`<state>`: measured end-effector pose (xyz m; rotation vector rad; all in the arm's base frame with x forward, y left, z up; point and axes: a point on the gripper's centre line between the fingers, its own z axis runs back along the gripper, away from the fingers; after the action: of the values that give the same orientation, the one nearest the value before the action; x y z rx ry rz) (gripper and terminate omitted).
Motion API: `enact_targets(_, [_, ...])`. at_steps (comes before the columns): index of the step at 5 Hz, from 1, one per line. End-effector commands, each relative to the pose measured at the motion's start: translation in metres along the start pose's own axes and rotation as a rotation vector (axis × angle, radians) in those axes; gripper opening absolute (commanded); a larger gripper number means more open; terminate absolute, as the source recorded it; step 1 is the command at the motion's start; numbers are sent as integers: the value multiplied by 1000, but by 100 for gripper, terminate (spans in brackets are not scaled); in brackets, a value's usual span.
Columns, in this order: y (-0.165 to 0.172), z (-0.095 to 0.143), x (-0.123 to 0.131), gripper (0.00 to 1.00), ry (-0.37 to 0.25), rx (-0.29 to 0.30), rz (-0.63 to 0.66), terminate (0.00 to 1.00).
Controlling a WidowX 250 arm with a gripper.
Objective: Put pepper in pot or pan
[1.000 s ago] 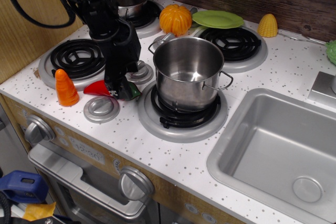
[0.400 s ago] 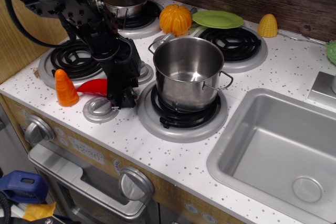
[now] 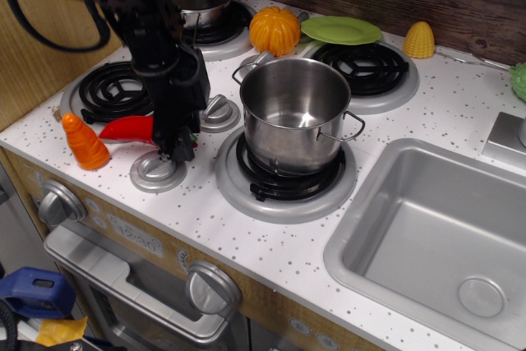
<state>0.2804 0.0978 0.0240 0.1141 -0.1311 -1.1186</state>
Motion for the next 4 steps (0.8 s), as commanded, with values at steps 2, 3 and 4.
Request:
enact_targets(2, [31,93,30,0,133,144,-29,0])
enact_targets(3, [38,109,56,0,127,185,-58,0])
enact_targets(4, [37,100,94,0,106,237,-84,0])
